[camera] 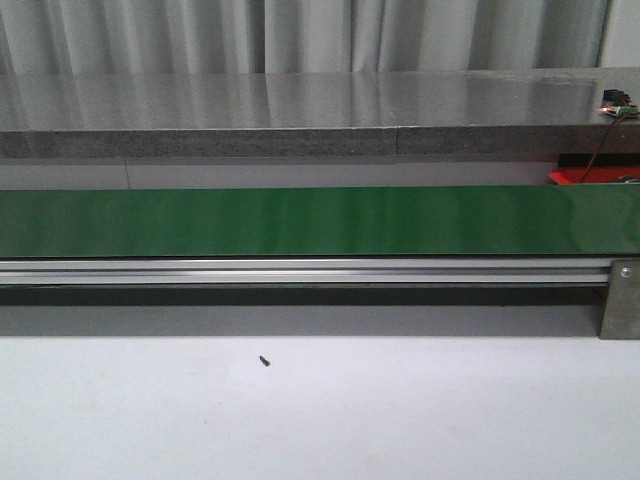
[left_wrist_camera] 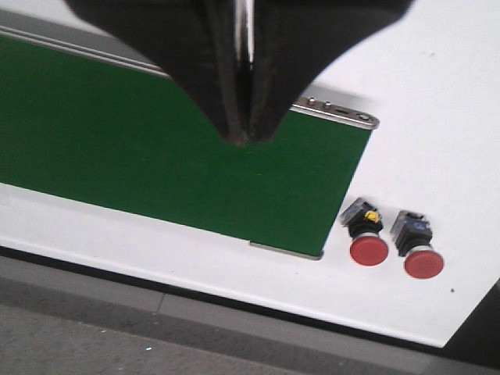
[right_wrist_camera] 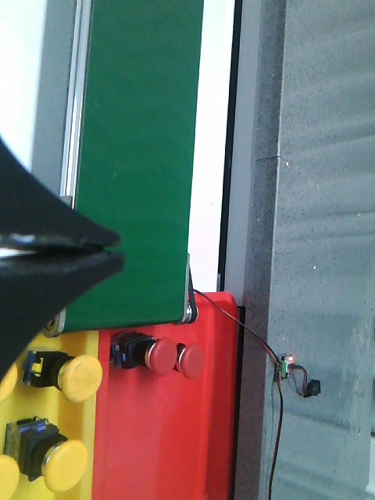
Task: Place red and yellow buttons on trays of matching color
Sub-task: 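Raise the right gripper away from the trays, then grasp a red push-button from the table cluster with the left gripper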
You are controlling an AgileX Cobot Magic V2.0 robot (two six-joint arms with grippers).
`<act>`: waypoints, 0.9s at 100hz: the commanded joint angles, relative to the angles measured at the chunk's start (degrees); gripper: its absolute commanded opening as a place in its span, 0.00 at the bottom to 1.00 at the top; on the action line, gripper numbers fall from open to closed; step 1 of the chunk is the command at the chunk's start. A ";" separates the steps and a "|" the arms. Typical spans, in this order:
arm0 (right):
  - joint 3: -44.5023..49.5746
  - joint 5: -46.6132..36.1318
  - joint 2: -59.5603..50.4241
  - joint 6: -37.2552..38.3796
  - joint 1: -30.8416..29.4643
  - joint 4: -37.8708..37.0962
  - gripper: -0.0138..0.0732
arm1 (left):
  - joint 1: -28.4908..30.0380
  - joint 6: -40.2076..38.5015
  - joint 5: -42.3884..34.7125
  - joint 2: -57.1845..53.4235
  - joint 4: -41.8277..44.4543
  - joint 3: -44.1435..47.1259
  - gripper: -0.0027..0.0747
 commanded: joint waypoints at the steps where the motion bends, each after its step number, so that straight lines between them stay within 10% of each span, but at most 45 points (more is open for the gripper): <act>1: -1.41 -4.64 0.15 -0.65 0.09 0.33 0.08 | 2.20 -0.78 -3.66 4.15 -1.00 -3.80 0.05; 34: -1.41 -4.64 0.15 -0.65 0.09 0.33 0.08 | 5.63 -1.00 -4.12 20.02 -1.24 -11.81 0.77; 90: -1.41 -4.57 0.15 -0.65 0.09 0.33 0.08 | 5.63 -18.77 8.66 50.58 2.57 -40.02 0.77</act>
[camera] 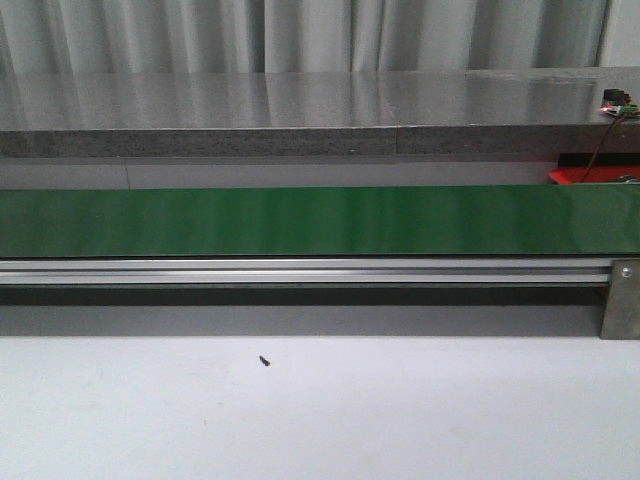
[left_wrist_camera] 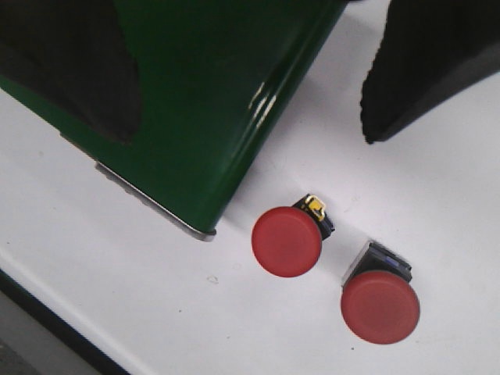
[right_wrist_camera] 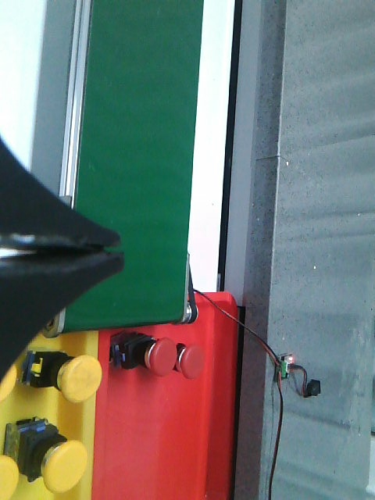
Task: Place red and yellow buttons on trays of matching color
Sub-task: 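Grasp a red push-button from the table cluster with the left gripper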
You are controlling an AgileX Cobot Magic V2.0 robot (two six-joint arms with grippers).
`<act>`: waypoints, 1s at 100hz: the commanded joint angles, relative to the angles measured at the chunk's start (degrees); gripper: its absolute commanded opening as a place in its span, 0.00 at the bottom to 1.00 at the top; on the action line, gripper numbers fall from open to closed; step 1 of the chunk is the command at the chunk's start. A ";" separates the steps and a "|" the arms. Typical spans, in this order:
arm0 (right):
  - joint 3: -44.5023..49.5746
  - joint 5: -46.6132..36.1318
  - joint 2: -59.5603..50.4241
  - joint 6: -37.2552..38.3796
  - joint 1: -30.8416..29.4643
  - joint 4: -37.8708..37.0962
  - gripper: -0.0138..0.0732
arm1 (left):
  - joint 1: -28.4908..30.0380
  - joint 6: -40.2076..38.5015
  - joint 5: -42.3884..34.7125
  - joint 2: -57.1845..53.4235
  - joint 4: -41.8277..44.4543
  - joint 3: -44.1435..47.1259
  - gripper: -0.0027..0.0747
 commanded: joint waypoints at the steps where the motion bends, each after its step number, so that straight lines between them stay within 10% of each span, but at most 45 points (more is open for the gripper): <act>1: -1.41 -4.48 0.15 -0.65 0.09 0.33 0.08 | 0.11 -4.25 0.62 1.36 0.93 -5.30 0.77; 83: -1.41 -4.48 0.15 -0.65 0.09 0.33 0.08 | -0.52 -8.63 -1.58 17.02 0.60 -15.66 0.76; 100: -1.41 -4.48 0.15 -0.65 0.09 0.33 0.08 | -0.52 -8.63 -2.72 17.24 0.18 -15.66 0.54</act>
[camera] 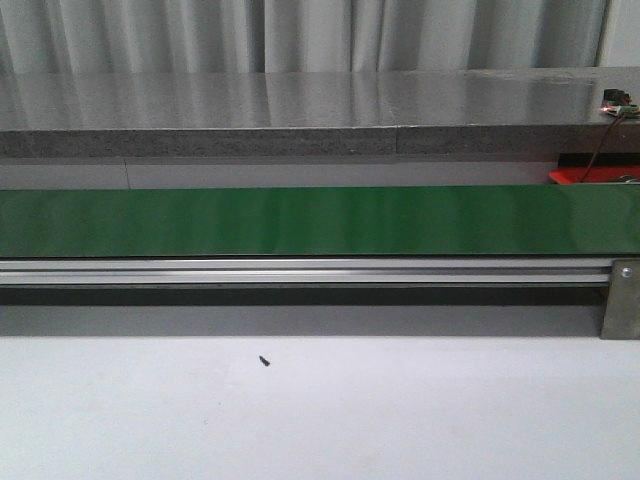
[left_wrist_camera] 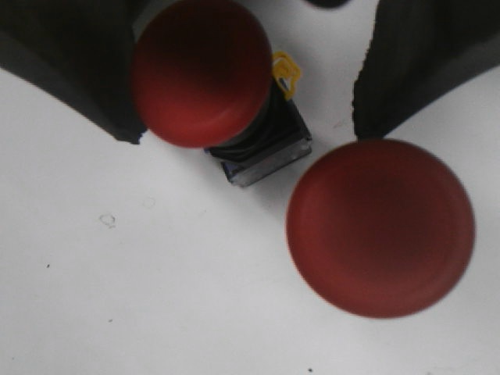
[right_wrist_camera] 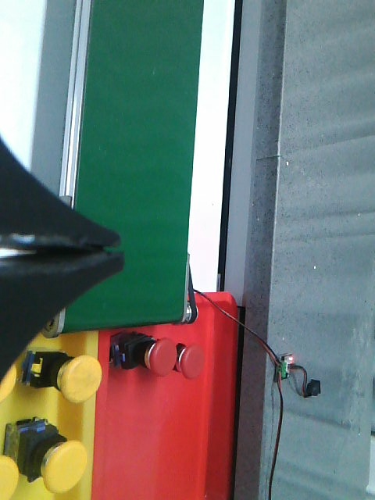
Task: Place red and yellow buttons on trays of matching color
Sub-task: 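Grasp a red push-button from the table cluster with the left gripper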
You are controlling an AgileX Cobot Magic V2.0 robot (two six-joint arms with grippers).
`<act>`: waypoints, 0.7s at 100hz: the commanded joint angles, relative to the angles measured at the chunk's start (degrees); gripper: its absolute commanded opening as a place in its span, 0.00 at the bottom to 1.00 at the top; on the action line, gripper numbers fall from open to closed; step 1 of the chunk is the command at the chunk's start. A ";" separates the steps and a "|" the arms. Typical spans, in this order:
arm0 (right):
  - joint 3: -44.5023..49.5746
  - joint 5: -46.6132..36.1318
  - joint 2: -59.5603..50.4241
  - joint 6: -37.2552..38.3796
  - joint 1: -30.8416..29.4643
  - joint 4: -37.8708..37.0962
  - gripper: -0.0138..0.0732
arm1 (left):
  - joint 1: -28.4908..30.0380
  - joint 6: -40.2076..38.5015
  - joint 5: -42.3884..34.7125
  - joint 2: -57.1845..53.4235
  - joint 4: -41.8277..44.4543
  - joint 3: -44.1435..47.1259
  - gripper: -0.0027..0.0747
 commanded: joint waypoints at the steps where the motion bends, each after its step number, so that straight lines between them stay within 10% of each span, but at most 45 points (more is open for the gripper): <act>1: -1.41 -4.48 0.15 -0.65 0.09 0.33 0.08 | -0.33 -0.46 -2.37 -3.50 -1.58 -1.91 0.53; 19: -1.41 -4.48 0.15 -0.65 0.09 0.33 0.08 | -0.33 -0.46 -2.37 -3.61 -1.58 -1.91 0.35; 70: -1.41 -4.48 0.15 -0.65 0.09 0.33 0.08 | -3.90 5.77 4.02 -15.51 3.33 -1.91 0.35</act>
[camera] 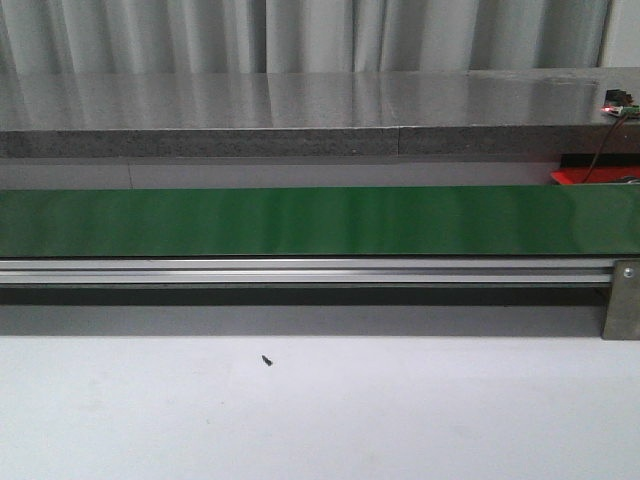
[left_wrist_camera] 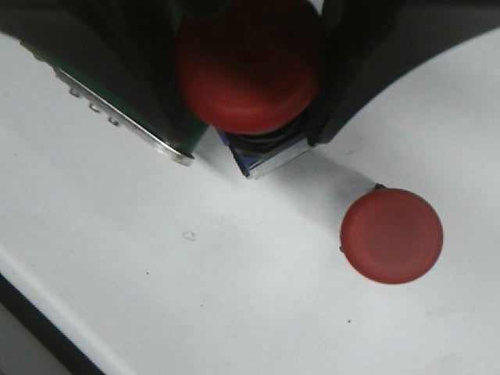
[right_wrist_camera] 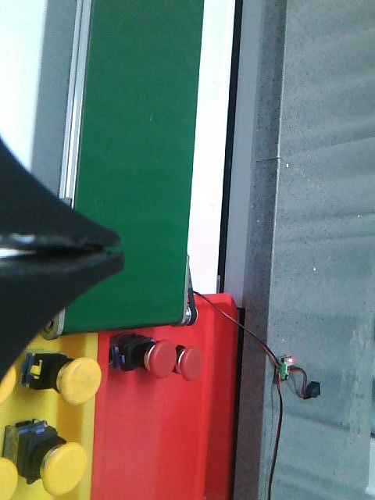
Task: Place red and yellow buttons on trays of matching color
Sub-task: 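Grasp a red push-button from the table cluster with the left gripper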
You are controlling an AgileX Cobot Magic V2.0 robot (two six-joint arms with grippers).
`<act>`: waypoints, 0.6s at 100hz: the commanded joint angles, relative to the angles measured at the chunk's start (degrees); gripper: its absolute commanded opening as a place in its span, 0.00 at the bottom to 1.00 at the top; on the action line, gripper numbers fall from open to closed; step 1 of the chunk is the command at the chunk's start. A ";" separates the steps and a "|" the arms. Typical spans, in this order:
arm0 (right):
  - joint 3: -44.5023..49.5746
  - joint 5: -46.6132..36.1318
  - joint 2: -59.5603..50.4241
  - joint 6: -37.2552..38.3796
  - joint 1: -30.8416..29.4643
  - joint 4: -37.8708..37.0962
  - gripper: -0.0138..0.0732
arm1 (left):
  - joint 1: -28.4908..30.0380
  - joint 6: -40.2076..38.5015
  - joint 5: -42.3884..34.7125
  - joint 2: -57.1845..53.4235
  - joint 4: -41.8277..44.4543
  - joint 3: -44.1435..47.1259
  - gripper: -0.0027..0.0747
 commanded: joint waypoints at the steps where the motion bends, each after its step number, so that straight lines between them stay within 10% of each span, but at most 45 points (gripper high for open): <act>1: -1.41 -4.48 0.15 -0.56 0.09 0.33 0.08 | -2.40 0.81 -1.01 -5.89 2.22 -1.91 0.35; 60: -1.41 -4.48 0.15 -0.56 0.09 0.33 0.08 | -9.20 1.01 4.34 -8.11 4.58 3.25 0.35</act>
